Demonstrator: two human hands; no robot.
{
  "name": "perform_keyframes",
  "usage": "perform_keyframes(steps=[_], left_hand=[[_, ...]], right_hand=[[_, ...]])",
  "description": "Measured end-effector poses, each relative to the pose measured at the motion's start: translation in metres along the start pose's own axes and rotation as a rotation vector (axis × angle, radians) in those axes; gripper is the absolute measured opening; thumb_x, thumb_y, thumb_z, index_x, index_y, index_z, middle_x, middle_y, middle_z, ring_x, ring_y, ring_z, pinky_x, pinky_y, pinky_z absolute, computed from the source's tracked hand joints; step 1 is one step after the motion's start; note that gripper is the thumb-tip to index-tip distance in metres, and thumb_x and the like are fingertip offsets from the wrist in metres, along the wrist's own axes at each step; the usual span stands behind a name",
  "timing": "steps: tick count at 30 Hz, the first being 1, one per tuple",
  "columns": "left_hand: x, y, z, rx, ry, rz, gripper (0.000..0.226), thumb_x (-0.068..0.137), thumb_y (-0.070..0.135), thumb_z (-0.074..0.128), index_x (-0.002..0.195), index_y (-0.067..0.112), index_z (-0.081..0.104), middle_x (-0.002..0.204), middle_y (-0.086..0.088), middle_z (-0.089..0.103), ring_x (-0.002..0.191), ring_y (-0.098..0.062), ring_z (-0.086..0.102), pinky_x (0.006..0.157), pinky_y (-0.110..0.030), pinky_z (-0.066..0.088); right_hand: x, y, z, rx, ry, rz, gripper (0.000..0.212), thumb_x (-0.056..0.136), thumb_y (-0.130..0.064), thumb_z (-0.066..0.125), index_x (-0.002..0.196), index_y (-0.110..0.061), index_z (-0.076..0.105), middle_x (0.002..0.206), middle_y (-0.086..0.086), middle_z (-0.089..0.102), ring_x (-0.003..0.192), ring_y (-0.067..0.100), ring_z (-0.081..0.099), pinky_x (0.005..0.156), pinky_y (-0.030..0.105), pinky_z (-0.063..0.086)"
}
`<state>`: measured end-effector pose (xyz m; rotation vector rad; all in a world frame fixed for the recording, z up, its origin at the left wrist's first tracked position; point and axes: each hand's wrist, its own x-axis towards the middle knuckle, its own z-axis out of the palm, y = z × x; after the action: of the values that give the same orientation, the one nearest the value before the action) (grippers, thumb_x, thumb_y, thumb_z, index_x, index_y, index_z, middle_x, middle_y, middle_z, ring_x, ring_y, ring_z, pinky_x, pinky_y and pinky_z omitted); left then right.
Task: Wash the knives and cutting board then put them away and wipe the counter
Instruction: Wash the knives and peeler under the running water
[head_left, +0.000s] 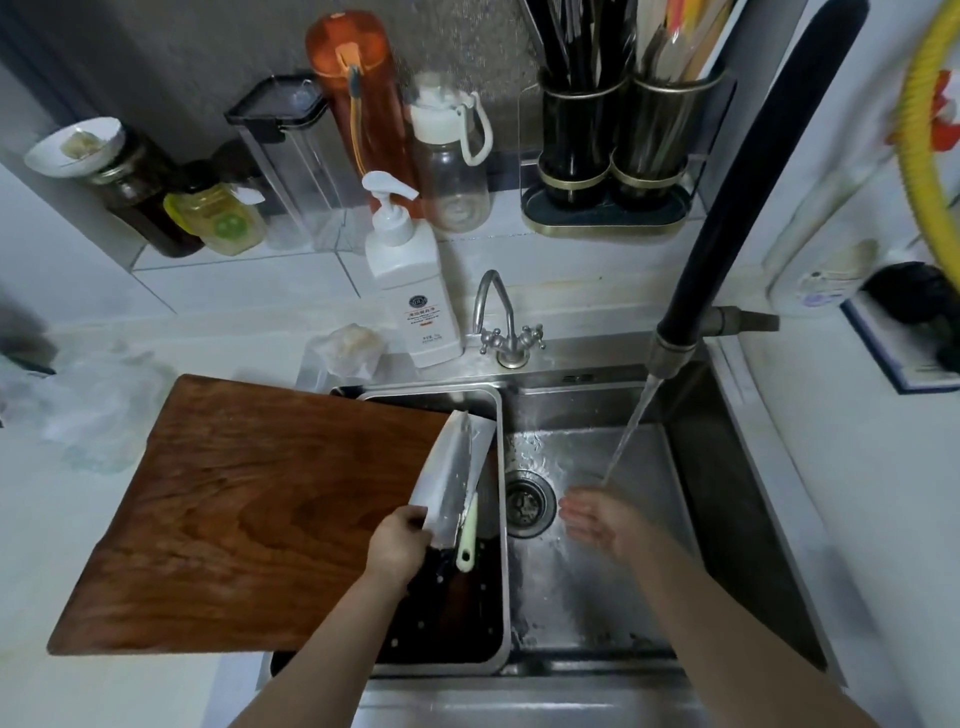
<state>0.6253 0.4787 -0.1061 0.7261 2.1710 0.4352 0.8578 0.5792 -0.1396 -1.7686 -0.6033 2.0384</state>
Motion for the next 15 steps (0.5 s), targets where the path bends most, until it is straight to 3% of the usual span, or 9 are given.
perform_keyframes(steps=[4, 8, 12, 15], left_hand=[[-0.001, 0.006, 0.005, 0.082, 0.044, 0.009, 0.037, 0.086, 0.008, 0.059, 0.122, 0.014, 0.059, 0.117, -0.009, 0.061, 0.103, -0.024, 0.060, 0.088, -0.029, 0.047], [-0.018, 0.026, 0.016, 0.300, 0.136, 0.068, 0.038, 0.093, 0.029, 0.052, 0.130, 0.024, 0.053, 0.133, -0.010, 0.046, 0.121, -0.030, 0.042, 0.100, -0.037, 0.037], [-0.030, 0.054, 0.033, 0.317, 0.134, 0.224, 0.041, 0.090, 0.025, 0.053, 0.131, 0.024, 0.052, 0.135, -0.008, 0.047, 0.123, -0.028, 0.043, 0.101, -0.038, 0.040], [-0.039, 0.079, 0.048, 0.196, 0.032, 0.330, 0.038, 0.090, 0.017, 0.055, 0.128, 0.016, 0.055, 0.127, -0.010, 0.054, 0.111, -0.027, 0.058, 0.095, -0.030, 0.045]], right_hand=[[-0.001, -0.008, -0.016, -0.026, 0.039, -0.065, 0.012, 0.090, -0.008, 0.056, 0.084, -0.018, 0.060, 0.080, 0.002, 0.062, 0.071, 0.014, 0.060, 0.064, 0.028, 0.049], [-0.007, -0.033, -0.036, -0.102, 0.040, -0.120, 0.014, 0.092, -0.006, 0.053, 0.085, -0.017, 0.057, 0.046, -0.012, 0.053, 0.035, -0.003, 0.048, 0.037, 0.014, 0.037], [-0.025, -0.061, -0.058, -0.220, 0.085, -0.222, 0.011, 0.091, -0.004, 0.054, 0.087, -0.013, 0.060, 0.065, 0.002, 0.054, 0.055, 0.011, 0.048, 0.053, 0.021, 0.034], [-0.044, -0.085, -0.076, -0.301, 0.178, -0.318, 0.012, 0.087, -0.004, 0.059, 0.078, -0.012, 0.061, 0.073, 0.010, 0.059, 0.066, 0.021, 0.054, 0.062, 0.032, 0.048]])
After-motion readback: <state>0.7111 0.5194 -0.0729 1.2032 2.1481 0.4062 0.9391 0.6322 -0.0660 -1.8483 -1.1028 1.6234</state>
